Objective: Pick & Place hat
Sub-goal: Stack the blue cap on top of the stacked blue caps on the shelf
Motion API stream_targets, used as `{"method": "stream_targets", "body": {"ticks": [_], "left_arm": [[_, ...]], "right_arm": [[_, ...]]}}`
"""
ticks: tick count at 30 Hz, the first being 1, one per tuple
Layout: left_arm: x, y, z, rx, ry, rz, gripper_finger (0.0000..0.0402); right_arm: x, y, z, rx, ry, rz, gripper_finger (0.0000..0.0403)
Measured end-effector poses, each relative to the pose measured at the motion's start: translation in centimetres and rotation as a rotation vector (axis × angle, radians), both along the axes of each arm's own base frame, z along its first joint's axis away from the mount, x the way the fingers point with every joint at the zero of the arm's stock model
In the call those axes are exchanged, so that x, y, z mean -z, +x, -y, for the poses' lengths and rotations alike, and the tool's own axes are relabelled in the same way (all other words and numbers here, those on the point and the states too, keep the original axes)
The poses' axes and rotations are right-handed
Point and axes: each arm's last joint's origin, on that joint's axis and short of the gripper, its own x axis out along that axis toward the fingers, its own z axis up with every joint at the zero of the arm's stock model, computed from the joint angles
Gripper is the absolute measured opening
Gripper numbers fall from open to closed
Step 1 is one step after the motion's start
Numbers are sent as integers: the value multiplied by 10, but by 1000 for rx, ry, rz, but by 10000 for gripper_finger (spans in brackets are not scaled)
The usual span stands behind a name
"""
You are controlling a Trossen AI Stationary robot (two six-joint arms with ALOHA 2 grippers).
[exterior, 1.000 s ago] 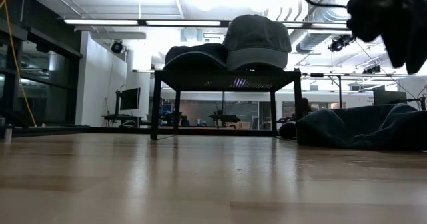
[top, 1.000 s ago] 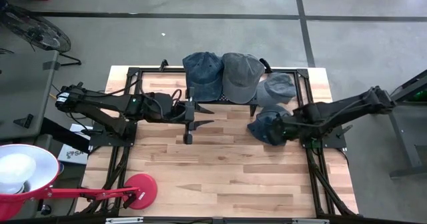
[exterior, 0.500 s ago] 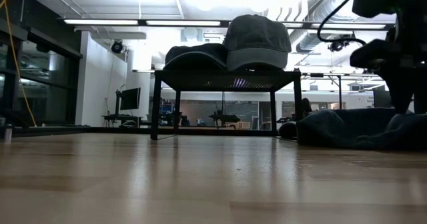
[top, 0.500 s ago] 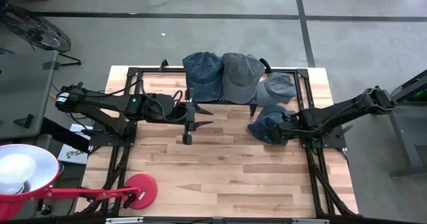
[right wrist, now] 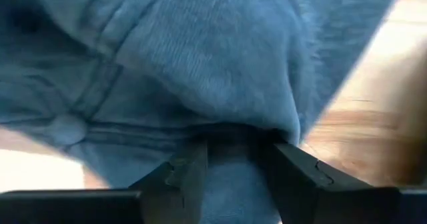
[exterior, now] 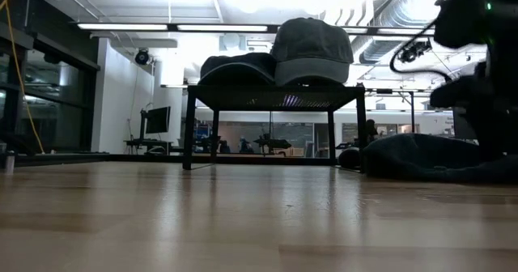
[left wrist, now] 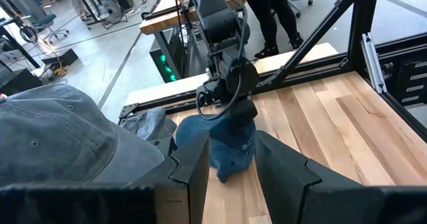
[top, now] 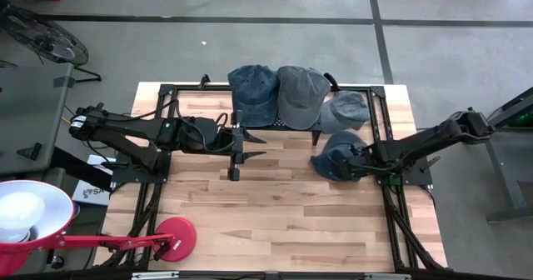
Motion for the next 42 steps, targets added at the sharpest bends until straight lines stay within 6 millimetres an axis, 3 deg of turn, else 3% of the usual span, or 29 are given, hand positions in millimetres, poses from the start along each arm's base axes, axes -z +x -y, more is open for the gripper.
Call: {"method": "stream_targets", "body": {"ticks": [5, 16, 23, 30, 36, 42], "left_arm": [[0, 0, 0, -1, -4, 0, 117], [0, 0, 0, -9, -35, 3, 117], [0, 0, 0, -19, -86, 7, 117], [0, 0, 2, 3, -179, 12, 117], [-2, 0, 4, 65, -335, 15, 117], [-3, 0, 5, 53, -486, 16, 117]], "right_arm": [[18, -5, 0, 18, 37, 37, 120], [20, -2, -1, -98, 54, 65, 13], [15, 12, -9, -312, 175, 192, 6], [-30, 38, -27, -597, 119, 377, 3], [-88, 56, -46, -931, -9, 567, 2], [-146, 59, -61, -1243, -201, 686, 1]]}}
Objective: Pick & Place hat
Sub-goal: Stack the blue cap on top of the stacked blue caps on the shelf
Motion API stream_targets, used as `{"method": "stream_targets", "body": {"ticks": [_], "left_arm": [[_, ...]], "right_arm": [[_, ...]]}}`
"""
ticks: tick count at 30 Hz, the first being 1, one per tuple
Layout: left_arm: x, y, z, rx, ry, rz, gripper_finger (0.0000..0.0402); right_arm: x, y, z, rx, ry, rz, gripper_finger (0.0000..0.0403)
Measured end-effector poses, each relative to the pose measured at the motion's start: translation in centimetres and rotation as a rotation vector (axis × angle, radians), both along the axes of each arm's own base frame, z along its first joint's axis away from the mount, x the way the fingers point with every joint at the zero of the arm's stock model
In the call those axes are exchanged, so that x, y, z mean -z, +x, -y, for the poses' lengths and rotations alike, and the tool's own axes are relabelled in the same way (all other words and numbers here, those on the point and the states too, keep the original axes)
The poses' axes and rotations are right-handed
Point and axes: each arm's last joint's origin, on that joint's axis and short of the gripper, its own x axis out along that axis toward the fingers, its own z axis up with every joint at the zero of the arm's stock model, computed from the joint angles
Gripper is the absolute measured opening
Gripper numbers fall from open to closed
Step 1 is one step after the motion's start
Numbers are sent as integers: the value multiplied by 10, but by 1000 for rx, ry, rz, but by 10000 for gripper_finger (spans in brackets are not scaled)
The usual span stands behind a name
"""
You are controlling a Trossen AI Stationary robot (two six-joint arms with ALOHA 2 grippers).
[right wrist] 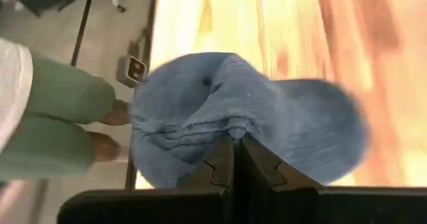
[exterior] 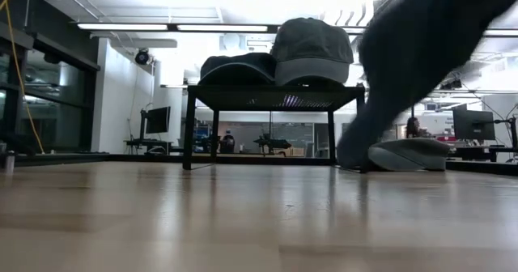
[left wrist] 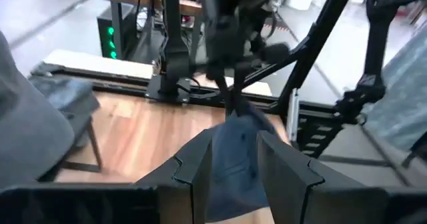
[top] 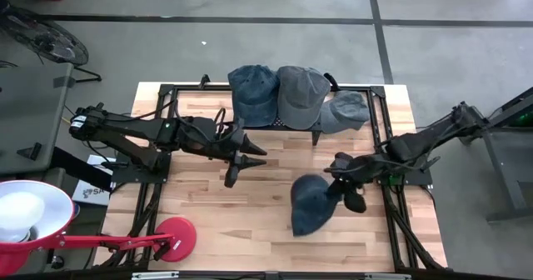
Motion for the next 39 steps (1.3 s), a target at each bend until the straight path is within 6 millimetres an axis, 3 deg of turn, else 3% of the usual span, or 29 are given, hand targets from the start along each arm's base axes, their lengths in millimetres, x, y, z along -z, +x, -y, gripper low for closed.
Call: {"method": "stream_targets", "body": {"ticks": [8, 15, 27, 39], "left_arm": [[16, 18, 7, 81, -157, -74, 117], [36, 48, 15, 135, -188, -71, 117], [46, 54, 10, -45, -145, -102, 117], [52, 52, 11, -52, -278, -179, 117]], "right_arm": [[-66, -5, -2, -123, -185, 229, 1], [-95, -9, 0, -189, -232, 347, 0], [-113, -18, -7, -262, -209, 400, 0], [-113, -25, -20, -322, -216, 412, 0]]}}
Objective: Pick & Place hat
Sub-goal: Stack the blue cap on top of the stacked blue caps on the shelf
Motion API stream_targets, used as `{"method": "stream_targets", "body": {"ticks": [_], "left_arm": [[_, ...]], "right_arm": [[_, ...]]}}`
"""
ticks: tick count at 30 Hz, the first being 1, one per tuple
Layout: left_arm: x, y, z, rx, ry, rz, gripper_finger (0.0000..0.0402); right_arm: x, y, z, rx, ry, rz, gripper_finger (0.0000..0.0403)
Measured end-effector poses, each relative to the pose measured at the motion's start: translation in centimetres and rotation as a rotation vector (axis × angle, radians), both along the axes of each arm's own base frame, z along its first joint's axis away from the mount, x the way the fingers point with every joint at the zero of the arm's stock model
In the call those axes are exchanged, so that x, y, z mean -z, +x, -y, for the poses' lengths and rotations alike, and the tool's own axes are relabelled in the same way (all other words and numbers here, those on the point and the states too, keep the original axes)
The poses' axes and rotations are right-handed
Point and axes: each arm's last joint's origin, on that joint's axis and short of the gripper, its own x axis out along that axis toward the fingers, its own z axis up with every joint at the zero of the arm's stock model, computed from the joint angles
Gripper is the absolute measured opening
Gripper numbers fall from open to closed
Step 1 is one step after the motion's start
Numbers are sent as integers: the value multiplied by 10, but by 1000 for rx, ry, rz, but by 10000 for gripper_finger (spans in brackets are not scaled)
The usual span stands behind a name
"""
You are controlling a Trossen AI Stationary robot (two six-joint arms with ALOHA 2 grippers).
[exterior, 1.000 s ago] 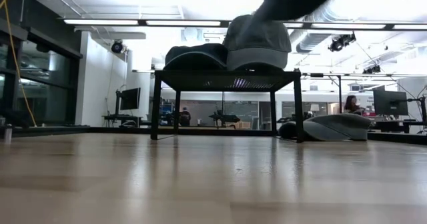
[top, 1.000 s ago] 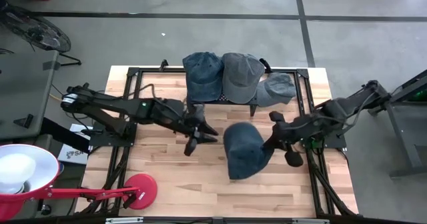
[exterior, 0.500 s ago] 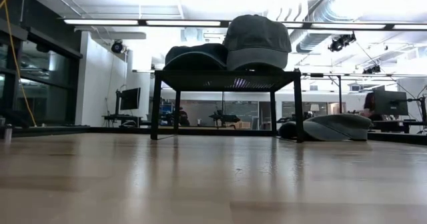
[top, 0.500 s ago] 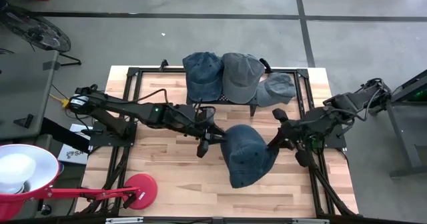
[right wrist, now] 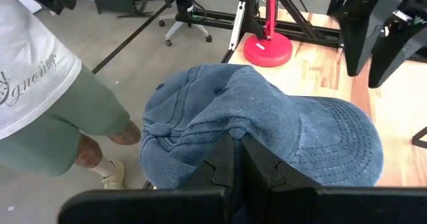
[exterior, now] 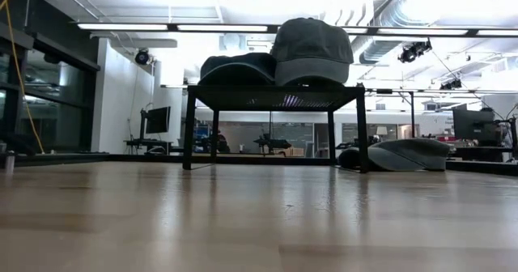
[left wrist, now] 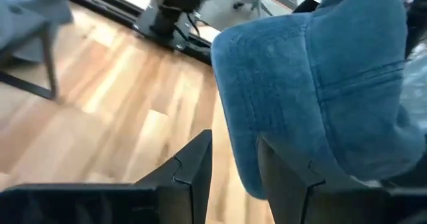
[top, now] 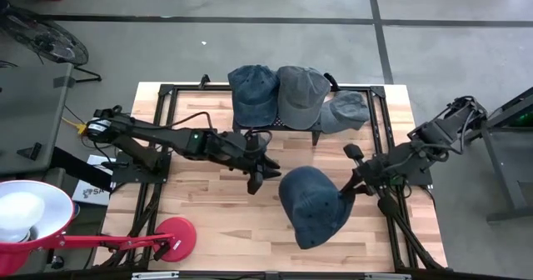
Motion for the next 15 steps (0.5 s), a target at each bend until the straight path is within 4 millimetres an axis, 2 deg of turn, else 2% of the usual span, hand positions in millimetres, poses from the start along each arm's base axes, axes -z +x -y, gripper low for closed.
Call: {"method": "stream_targets", "body": {"ticks": [5, 11, 15], "left_arm": [[11, 8, 4, 55, -101, -49, 117], [23, 18, 7, 35, -202, -90, 117], [19, 20, 8, 56, -228, -48, 117]], "right_arm": [[-1, -1, -2, -12, -22, 19, 0], [-1, -3, -4, -19, -26, 23, 0], [-1, -4, -6, -27, -36, 29, 0]]}}
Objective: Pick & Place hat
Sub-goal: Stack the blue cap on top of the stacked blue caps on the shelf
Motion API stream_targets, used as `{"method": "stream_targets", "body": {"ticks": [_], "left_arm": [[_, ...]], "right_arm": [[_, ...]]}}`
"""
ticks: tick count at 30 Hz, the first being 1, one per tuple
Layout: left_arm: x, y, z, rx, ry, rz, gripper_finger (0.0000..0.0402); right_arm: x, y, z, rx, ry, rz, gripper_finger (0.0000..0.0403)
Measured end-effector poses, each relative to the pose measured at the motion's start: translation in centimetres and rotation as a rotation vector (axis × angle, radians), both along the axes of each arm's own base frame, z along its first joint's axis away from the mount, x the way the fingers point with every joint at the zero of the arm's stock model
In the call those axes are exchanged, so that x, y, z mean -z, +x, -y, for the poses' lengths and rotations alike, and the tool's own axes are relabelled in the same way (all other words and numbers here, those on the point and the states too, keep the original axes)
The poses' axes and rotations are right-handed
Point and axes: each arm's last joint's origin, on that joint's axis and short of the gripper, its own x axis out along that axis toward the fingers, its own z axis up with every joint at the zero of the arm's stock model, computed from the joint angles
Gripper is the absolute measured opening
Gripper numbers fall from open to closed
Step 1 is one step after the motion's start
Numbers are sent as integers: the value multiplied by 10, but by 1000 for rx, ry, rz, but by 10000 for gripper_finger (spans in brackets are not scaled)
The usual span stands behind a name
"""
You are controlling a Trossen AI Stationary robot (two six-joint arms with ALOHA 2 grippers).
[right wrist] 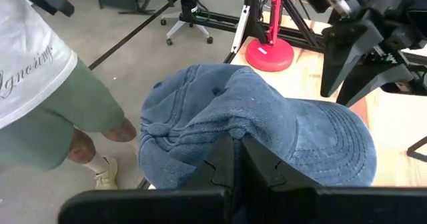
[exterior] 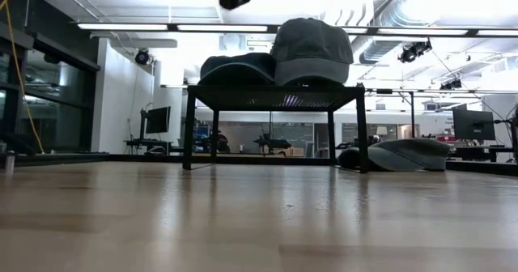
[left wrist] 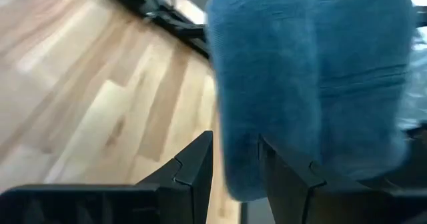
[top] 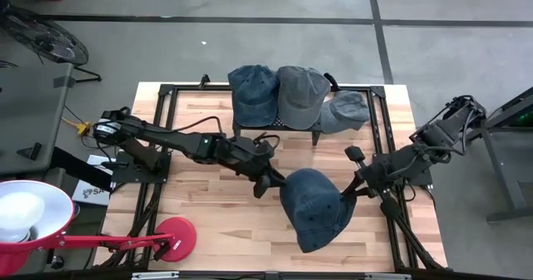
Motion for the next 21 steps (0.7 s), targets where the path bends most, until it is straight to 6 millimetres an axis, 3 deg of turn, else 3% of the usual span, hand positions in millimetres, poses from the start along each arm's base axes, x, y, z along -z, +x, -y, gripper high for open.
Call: {"method": "stream_targets", "body": {"ticks": [21], "left_arm": [[0, 11, 5, 93, -71, 84, 113]], "right_arm": [[3, -1, 3, 53, -30, -24, 0]]}}
